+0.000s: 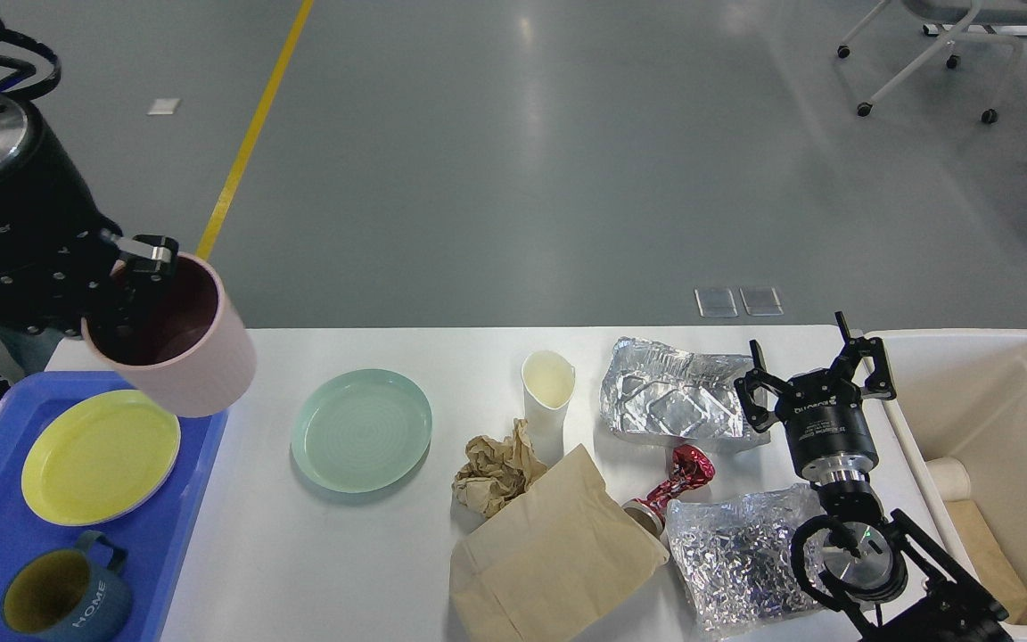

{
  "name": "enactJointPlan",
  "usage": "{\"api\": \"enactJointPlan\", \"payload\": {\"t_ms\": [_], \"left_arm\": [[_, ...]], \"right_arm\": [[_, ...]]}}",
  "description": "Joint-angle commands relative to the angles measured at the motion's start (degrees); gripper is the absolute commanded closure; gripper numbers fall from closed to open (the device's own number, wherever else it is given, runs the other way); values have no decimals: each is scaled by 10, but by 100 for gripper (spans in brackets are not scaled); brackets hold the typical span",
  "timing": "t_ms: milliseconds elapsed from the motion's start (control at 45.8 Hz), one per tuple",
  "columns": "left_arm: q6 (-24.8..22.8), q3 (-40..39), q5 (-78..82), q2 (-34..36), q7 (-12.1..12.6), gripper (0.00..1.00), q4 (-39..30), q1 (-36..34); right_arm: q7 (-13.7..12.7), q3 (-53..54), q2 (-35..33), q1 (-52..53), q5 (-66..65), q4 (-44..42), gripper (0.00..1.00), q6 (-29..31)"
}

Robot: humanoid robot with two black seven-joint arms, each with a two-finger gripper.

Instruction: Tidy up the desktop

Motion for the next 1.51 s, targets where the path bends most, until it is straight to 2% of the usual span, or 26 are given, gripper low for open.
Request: {"api": "enactJointPlan", "payload": {"t_ms": [0, 131, 350, 546, 677, 787, 918, 1136, 1245, 1486], "left_arm": [[0, 47, 65, 72, -16, 100, 76, 70], [0, 16, 153, 161, -41, 100, 190, 161], [0, -91, 249, 290, -44, 100, 365, 348], [0, -233, 336, 336, -49, 100, 389, 529], [0, -328, 378, 348, -78, 100, 425, 642], [6, -385, 389, 346, -104, 100, 490, 732], [47, -425, 402, 320, -130, 100, 560, 810], [85, -491, 413, 305, -169, 100, 580, 890], [85, -526, 420, 305, -173, 100, 580, 928], [100, -522, 422, 303, -179, 100, 582, 950]], "right_arm": [[0, 0, 0, 0, 0, 0, 0, 0], [0, 0, 0, 0, 0, 0, 0, 0], [0, 0, 0, 0, 0, 0, 0, 0], [0, 0, 0, 0, 0, 0, 0, 0], [0, 0, 0, 0, 0, 0, 0, 0], [0, 0, 0, 0, 0, 0, 0, 0], [0, 0, 0, 0, 0, 0, 0, 0], [0, 0, 0, 0, 0, 0, 0, 0], [0, 0, 0, 0, 0, 0, 0, 0], [0, 0, 0, 0, 0, 0, 0, 0]]}}
